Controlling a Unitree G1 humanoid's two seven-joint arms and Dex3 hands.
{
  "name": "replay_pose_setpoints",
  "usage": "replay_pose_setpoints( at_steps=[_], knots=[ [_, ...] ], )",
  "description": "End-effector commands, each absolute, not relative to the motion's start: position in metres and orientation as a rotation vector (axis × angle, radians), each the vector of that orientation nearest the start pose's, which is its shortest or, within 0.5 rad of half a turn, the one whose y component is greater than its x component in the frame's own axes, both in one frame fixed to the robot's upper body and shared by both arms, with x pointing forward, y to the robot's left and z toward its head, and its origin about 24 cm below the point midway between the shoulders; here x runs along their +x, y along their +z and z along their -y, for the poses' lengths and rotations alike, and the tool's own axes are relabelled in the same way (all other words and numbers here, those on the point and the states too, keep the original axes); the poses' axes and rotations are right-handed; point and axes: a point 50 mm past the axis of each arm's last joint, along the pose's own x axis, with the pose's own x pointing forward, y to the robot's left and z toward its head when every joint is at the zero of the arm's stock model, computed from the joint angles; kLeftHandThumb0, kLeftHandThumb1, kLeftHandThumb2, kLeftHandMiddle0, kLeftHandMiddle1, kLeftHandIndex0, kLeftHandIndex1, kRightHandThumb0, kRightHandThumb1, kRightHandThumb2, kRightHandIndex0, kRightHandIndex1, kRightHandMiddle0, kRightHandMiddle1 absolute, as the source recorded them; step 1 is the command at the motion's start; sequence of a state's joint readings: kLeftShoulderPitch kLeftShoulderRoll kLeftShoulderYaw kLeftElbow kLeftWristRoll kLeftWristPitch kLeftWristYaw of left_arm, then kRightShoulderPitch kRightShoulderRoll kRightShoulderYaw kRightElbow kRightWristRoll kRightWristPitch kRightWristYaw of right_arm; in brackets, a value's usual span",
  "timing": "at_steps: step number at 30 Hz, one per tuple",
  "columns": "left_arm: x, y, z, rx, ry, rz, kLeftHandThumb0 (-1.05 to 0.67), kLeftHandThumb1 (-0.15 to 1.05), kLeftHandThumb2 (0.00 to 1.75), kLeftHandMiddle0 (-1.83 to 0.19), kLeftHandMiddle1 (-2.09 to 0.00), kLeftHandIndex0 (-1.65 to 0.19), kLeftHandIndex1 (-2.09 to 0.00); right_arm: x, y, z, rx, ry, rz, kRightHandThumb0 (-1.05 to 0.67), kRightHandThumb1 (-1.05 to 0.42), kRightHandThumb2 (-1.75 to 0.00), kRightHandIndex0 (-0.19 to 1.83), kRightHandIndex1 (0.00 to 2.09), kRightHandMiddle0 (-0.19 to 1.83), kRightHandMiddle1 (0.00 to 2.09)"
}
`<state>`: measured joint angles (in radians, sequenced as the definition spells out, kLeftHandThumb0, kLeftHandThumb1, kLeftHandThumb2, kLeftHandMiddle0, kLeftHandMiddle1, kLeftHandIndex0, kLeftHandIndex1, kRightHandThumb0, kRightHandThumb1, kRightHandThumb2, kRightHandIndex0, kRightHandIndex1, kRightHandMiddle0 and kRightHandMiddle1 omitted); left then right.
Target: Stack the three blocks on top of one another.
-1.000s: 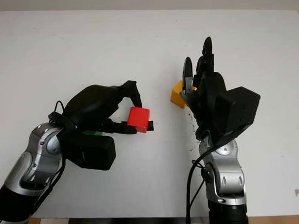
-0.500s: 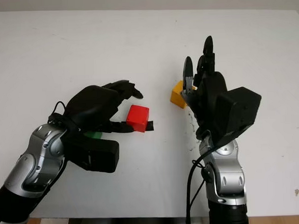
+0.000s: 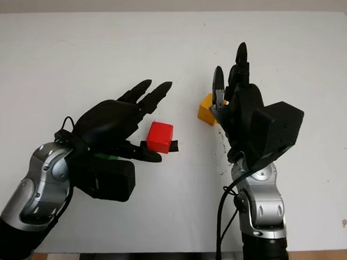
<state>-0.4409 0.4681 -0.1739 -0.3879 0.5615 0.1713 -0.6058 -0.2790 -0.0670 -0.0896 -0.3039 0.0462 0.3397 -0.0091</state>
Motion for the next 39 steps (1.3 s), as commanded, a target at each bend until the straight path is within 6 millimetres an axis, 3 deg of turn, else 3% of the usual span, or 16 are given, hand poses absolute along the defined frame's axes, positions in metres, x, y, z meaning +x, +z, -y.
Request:
replay_pose_setpoints(
  at_steps=[1, 5, 7, 12, 17, 27, 32, 39],
  knots=[
    [0.274, 0.21, -0.135, 1.062, -0.488, 0.382, -1.0, 1.05, 0.31, 0.19, 0.0, 0.19, 0.0, 0.286, 0.162, 0.164, -0.036, -0.015, 0.281, -0.65, -1.05, -0.66, -0.19, 0.0, -0.19, 0.0],
    [0.281, 0.216, -0.164, 0.793, -0.378, 0.371, -0.96, 1.05, 0.55, 0.17, -0.03, 0.16, -0.03, 0.289, 0.173, 0.177, -0.101, -0.045, 0.289, -0.67, -1.05, -0.53, -0.19, 0.0, -0.19, 0.0],
    [0.286, 0.216, -0.177, 0.731, -0.301, 0.368, -0.94, 1.05, 0.62, 0.18, -0.04, 0.16, -0.04, 0.29, 0.18, 0.185, -0.137, -0.069, 0.286, -0.72, -1.05, -0.36, -0.19, 0.0, -0.16, 0.03],
    [0.311, 0.199, -0.21, 0.503, -0.045, 0.344, -0.84, 1.05, 0.64, 0.17, -0.05, 0.16, -0.05, 0.294, 0.205, 0.212, -0.291, -0.112, 0.314, -0.72, -1.02, -0.09, -0.14, 0.04, -0.07, 0.07],
    [0.328, 0.178, -0.231, 0.267, -0.034, 0.243, -0.81, 1.05, 0.54, 0.18, -0.05, 0.18, -0.04, 0.299, 0.223, 0.232, -0.53, -0.08, 0.277, -0.67, -0.92, -0.04, -0.04, 0.09, 0.03, 0.13],
    [0.332, 0.158, -0.238, 0.303, 0.006, 0.16, -0.84, 1.05, 0.53, 0.14, -0.06, 0.12, -0.07, 0.314, 0.252, 0.255, -1.038, 0.028, 0.234, -0.6, -0.76, -0.03, 0.08, 0.11, 0.29, 0.16],
    [0.332, 0.158, -0.236, 0.332, -0.01, 0.151, -0.84, 1.05, 0.56, 0.16, -0.05, 0.14, -0.06, 0.321, 0.265, 0.25, -1.257, 0.149, 0.233, -0.48, -0.71, -0.04, 0.12, 0.11, 0.32, 0.12],
    [0.335, 0.154, -0.23, 0.385, -0.019, 0.178, -0.82, 1.05, 0.64, 0.18, -0.05, 0.18, -0.04, 0.33, 0.265, 0.235, -1.649, 0.297, 0.268, -0.54, -0.72, -0.05, 0.13, 0.09, 0.35, 0.1]
  ],
)
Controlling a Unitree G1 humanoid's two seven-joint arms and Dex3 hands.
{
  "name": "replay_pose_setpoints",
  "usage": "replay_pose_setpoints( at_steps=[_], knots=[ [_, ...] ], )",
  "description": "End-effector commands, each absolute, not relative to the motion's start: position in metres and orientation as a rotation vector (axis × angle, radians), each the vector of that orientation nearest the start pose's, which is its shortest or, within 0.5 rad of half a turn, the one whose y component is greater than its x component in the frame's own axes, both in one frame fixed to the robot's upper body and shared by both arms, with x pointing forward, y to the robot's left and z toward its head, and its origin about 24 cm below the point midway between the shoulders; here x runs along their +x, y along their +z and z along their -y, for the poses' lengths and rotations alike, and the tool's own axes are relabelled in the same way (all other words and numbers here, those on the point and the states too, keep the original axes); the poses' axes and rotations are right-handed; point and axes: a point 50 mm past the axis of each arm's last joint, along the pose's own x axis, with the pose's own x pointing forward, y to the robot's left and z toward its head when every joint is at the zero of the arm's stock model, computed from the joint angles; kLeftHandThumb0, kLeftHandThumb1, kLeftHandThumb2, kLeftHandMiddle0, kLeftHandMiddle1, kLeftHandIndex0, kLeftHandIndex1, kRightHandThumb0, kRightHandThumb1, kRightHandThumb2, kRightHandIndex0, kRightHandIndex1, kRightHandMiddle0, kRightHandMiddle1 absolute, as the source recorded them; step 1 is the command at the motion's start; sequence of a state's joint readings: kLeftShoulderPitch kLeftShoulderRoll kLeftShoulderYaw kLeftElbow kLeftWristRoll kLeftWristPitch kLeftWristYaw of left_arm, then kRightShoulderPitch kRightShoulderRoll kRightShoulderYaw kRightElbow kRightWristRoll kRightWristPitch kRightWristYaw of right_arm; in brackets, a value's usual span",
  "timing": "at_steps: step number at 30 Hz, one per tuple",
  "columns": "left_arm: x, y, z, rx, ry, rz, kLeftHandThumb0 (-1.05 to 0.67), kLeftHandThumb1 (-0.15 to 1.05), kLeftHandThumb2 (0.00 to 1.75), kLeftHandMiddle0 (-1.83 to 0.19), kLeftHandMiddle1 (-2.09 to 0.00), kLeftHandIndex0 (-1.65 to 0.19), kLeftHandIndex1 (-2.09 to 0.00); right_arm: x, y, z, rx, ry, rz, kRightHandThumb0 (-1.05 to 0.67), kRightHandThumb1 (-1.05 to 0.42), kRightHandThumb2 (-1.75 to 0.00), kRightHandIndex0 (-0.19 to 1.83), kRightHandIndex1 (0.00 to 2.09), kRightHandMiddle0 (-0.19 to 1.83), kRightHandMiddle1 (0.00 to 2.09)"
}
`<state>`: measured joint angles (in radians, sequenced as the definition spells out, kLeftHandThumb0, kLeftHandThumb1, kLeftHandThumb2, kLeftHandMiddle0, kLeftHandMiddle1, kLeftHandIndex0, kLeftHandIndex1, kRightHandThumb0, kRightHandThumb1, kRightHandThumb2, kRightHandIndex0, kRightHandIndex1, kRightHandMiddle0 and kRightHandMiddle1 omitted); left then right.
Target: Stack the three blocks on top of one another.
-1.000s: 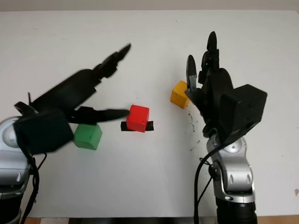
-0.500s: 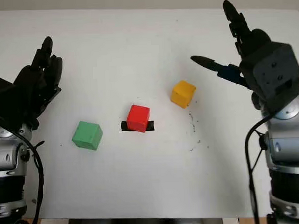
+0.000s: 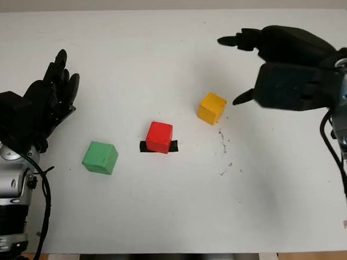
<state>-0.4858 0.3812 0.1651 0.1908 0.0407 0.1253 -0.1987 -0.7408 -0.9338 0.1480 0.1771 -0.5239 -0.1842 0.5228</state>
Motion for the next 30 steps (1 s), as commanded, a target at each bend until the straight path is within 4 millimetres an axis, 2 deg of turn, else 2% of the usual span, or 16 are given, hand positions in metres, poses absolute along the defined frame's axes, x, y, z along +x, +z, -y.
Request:
replay_pose_setpoints(
  at_steps=[1, 5, 10, 19, 30],
  knots=[
    [0.336, 0.154, -0.229, 0.389, -0.018, 0.185, -0.82, 1.05, 0.64, 0.18, -0.05, 0.17, -0.04, 0.331, 0.264, 0.232, -1.689, 0.319, 0.285, -0.55, -0.73, -0.06, 0.14, 0.09, 0.36, 0.1],
    [0.338, 0.154, -0.227, 0.39, -0.021, 0.209, -0.83, 1.05, 0.64, 0.16, -0.06, 0.16, -0.05, 0.336, 0.256, 0.225, -1.808, 0.39, 0.332, -0.56, -0.72, -0.05, 0.17, 0.09, 0.4, 0.1],
    [0.337, 0.151, -0.226, 0.393, -0.017, 0.204, -0.84, 1.05, 0.65, 0.16, -0.06, 0.15, -0.06, 0.34, 0.246, 0.221, -1.847, 0.419, 0.403, -0.53, -0.73, -0.05, 0.17, 0.08, 0.44, 0.11],
    [0.334, 0.15, -0.227, 0.423, -0.003, 0.197, -0.86, 1.05, 0.66, 0.16, -0.05, 0.16, -0.05, 0.346, 0.231, 0.219, -1.824, 0.431, 0.493, -0.47, -0.77, -0.06, 0.16, 0.06, 0.47, 0.1],
    [0.335, 0.151, -0.224, 0.425, -0.011, 0.216, -0.85, 1.05, 0.65, 0.18, -0.05, 0.18, -0.05, 0.35, 0.225, 0.217, -1.794, 0.454, 0.506, -0.41, -0.79, -0.06, 0.17, 0.06, 0.49, 0.09]
  ],
)
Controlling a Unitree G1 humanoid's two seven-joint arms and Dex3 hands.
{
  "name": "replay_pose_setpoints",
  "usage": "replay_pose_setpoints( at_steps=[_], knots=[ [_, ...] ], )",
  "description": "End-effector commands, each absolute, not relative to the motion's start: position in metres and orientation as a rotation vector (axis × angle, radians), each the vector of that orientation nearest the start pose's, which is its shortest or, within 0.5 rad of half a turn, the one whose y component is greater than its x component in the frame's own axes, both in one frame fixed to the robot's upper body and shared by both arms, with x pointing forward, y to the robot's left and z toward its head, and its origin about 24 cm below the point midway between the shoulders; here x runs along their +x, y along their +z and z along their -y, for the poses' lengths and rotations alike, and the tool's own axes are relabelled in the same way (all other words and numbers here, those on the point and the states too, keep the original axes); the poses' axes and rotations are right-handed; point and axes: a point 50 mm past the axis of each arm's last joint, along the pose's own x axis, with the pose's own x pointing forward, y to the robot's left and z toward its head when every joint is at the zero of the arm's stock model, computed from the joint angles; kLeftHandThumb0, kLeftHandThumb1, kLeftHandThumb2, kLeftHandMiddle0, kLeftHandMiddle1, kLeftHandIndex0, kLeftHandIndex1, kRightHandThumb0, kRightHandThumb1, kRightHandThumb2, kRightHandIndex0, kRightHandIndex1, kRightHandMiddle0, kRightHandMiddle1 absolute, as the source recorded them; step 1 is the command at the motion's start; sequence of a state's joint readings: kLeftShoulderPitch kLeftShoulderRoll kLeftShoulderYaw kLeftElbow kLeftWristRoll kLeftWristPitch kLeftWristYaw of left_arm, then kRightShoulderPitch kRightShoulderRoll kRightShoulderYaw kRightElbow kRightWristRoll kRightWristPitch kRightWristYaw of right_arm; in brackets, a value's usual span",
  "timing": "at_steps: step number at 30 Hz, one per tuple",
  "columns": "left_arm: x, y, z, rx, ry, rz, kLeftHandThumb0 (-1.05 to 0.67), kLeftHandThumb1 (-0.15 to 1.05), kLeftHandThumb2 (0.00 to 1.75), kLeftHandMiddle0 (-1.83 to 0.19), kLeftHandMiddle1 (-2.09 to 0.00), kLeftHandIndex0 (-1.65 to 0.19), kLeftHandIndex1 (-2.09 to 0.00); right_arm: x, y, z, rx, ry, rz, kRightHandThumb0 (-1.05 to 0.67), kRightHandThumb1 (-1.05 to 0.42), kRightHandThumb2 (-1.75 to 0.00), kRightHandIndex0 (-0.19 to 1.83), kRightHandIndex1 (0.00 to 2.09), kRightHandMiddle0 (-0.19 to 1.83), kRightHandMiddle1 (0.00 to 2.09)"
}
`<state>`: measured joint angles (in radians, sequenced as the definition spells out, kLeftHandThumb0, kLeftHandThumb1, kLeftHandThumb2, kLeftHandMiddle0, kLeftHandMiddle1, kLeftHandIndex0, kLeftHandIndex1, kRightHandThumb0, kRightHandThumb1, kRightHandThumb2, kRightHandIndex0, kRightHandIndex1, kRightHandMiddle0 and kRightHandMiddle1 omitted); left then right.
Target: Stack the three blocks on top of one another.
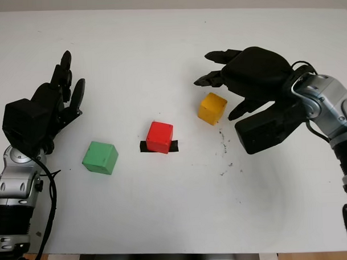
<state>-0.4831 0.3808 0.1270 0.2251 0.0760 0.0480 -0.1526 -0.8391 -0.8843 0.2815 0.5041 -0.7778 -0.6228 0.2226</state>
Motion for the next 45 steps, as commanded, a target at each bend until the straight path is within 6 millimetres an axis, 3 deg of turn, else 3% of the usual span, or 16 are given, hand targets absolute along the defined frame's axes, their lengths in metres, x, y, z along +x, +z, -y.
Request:
replay_pose_setpoints(
  at_steps=[1, 25, 35, 42, 45],
  knots=[
    [0.335, 0.151, -0.224, 0.424, -0.011, 0.217, -0.85, 1.05, 0.65, 0.18, -0.05, 0.18, -0.05, 0.35, 0.225, 0.217, -1.79, 0.458, 0.504, -0.41, -0.79, -0.06, 0.18, 0.06, 0.5, 0.09],
    [0.334, 0.149, -0.224, 0.414, -0.001, 0.215, -0.81, 1.05, 0.65, 0.18, -0.05, 0.19, -0.05, 0.354, 0.21, 0.215, -1.807, 0.502, 0.56, -0.41, -0.8, -0.06, 0.3, 0.08, 0.78, 0.15],
    [0.332, 0.145, -0.223, 0.404, -0.002, 0.217, -0.77, 1.05, 0.64, 0.19, -0.05, 0.19, -0.03, 0.355, 0.211, 0.218, -1.771, 0.468, 0.591, -0.32, -0.84, -0.06, 0.43, 0.1, 1.05, 0.31],
    [0.332, 0.144, -0.223, 0.416, 0.0, 0.213, -0.76, 1.05, 0.63, 0.17, -0.06, 0.17, -0.04, 0.353, 0.217, 0.221, -1.761, 0.462, 0.548, -0.31, -0.87, -0.06, 0.41, 0.07, 0.98, 0.35],
    [0.332, 0.143, -0.223, 0.415, 0.001, 0.21, -0.75, 1.05, 0.62, 0.17, -0.06, 0.17, -0.05, 0.352, 0.224, 0.223, -1.742, 0.42, 0.552, -0.32, -0.88, -0.05, 0.4, 0.06, 0.81, 0.65]
  ],
)
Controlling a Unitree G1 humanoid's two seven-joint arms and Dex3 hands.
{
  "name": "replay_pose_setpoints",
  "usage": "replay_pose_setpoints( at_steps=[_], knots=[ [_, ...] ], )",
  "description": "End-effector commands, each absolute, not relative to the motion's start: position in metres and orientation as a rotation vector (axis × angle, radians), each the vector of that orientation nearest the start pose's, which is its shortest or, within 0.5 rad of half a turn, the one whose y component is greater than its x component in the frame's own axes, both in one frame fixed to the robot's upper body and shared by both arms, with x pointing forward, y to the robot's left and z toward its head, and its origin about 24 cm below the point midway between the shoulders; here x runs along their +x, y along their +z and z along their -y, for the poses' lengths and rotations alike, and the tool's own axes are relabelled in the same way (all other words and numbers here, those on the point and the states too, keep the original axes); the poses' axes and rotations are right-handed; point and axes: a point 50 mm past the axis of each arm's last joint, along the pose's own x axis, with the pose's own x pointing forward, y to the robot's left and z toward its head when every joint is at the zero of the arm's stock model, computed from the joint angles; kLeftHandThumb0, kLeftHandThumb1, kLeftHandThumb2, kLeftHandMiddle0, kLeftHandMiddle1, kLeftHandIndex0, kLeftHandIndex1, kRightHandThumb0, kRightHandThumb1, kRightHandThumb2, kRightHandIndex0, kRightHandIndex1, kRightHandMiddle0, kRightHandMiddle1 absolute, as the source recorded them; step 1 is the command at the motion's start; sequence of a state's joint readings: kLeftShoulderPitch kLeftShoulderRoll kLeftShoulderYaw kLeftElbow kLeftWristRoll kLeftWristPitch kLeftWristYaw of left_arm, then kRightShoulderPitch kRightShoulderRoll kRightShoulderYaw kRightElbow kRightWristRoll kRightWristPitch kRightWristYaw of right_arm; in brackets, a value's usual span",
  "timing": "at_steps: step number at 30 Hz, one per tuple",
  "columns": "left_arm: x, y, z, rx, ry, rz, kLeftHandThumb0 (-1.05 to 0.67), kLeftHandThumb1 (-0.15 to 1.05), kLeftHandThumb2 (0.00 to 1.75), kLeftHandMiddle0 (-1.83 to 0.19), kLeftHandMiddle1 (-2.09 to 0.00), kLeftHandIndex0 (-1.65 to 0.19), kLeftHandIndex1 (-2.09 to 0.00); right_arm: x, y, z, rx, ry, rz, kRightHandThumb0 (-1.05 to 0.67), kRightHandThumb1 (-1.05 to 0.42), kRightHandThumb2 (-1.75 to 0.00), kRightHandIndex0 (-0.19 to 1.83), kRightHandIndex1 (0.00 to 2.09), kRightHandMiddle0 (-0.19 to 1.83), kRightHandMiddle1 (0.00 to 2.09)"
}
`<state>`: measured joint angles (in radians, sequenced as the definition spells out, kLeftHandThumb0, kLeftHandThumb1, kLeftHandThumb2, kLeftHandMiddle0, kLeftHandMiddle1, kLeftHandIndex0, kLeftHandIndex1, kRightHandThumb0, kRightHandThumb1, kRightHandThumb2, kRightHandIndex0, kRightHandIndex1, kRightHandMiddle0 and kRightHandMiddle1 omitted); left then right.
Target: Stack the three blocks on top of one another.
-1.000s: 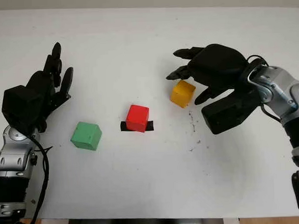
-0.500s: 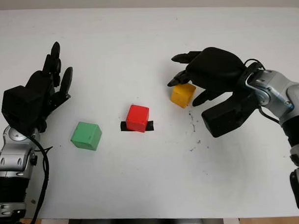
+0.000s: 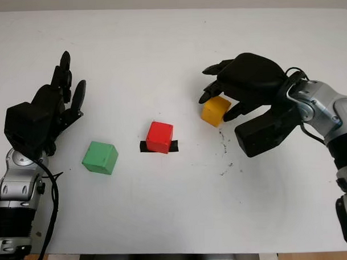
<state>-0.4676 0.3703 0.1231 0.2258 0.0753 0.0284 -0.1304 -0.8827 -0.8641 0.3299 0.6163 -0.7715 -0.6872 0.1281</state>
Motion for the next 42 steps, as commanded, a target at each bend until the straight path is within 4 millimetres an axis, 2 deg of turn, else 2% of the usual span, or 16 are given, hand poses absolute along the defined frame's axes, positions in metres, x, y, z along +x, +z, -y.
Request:
replay_pose_setpoints(
  at_steps=[1, 6, 13, 21, 26, 31, 36, 42],
  knots=[
    [0.332, 0.142, -0.224, 0.411, 0.001, 0.207, -0.75, 1.05, 0.62, 0.17, -0.05, 0.18, -0.04, 0.352, 0.227, 0.224, -1.731, 0.399, 0.556, -0.33, -0.87, -0.05, 0.4, 0.06, 0.79, 0.71],
    [0.333, 0.141, -0.224, 0.407, 0.008, 0.195, -0.79, 1.05, 0.62, 0.18, -0.05, 0.18, -0.05, 0.353, 0.231, 0.225, -1.644, 0.357, 0.524, -0.34, -0.86, -0.05, 0.4, 0.05, 0.73, 0.84],
    [0.332, 0.14, -0.226, 0.419, 0.012, 0.194, -0.78, 1.05, 0.64, 0.17, -0.06, 0.17, -0.05, 0.347, 0.223, 0.222, -1.548, 0.402, 0.449, -0.28, -0.89, -0.05, 0.37, 0.05, 0.61, 0.98],
    [0.332, 0.139, -0.227, 0.431, 0.015, 0.178, -0.79, 1.05, 0.65, 0.17, -0.05, 0.18, -0.05, 0.34, 0.218, 0.216, -1.392, 0.358, 0.562, -0.26, -0.85, -0.05, 0.42, 0.07, 0.59, 1.19],
    [0.332, 0.138, -0.227, 0.438, 0.007, 0.174, -0.8, 1.05, 0.66, 0.19, -0.05, 0.19, -0.05, 0.336, 0.211, 0.211, -1.147, 0.3, 0.546, -0.25, -0.85, -0.06, 0.41, 0.06, 0.5, 1.4],
    [0.332, 0.139, -0.226, 0.438, 0.008, 0.175, -0.8, 1.05, 0.66, 0.18, -0.05, 0.18, -0.05, 0.329, 0.2, 0.203, -0.872, 0.247, 0.458, -0.27, -0.91, -0.07, 0.33, 0.02, 0.35, 1.58],
    [0.331, 0.138, -0.227, 0.438, 0.01, 0.172, -0.78, 1.05, 0.65, 0.18, -0.05, 0.18, -0.05, 0.318, 0.195, 0.192, -0.7, 0.268, 0.378, -0.32, -0.96, -0.07, 0.25, 0.0, 0.22, 1.64],
    [0.33, 0.138, -0.227, 0.434, 0.008, 0.166, -0.76, 1.05, 0.66, 0.19, -0.05, 0.19, -0.04, 0.307, 0.189, 0.178, -0.512, 0.31, 0.305, -0.36, -0.98, -0.06, 0.24, 0.01, 0.21, 1.64]
  ],
)
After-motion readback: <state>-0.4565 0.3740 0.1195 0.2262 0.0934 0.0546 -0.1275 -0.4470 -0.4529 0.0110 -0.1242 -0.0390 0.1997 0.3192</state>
